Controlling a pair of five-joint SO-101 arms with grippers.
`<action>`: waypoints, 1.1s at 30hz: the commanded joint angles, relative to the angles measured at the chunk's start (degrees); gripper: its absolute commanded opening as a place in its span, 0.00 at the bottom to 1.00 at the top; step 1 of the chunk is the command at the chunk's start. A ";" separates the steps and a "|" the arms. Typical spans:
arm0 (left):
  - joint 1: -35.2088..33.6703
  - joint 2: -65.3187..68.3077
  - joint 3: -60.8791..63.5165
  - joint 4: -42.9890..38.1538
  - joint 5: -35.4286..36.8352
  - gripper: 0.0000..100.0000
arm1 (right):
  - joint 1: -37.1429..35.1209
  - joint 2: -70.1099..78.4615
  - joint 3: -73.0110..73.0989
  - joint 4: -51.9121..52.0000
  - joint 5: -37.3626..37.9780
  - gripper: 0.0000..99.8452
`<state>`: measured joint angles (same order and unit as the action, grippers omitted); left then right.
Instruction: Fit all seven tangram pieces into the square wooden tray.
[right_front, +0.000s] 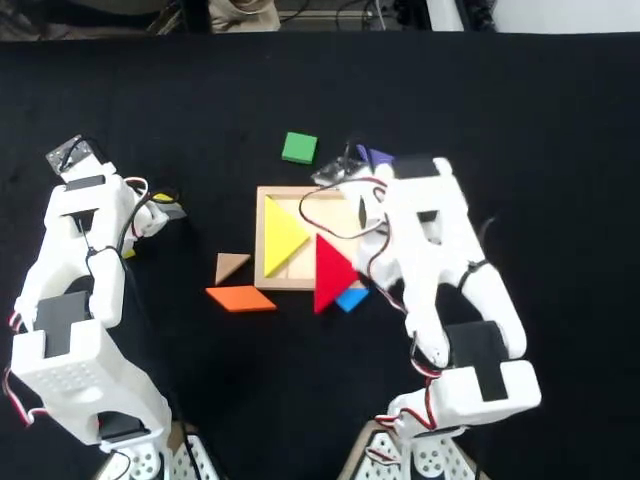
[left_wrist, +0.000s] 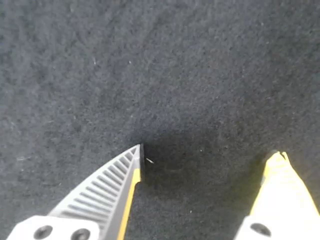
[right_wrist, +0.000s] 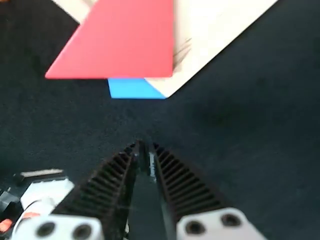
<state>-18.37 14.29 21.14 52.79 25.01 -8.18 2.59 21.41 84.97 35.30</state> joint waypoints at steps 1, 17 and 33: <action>0.22 -0.70 -0.66 -0.62 0.53 0.37 | -0.44 -2.86 0.31 -3.34 0.70 0.01; 0.22 -0.70 -0.75 -0.62 0.53 0.37 | -4.84 11.03 -5.58 -8.09 -2.29 0.01; 0.13 -0.62 -0.75 -0.62 0.53 0.37 | -1.67 19.74 -20.09 -8.53 -3.43 0.01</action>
<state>-18.37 14.29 21.14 52.79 25.01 -10.90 22.55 5.41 77.23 33.10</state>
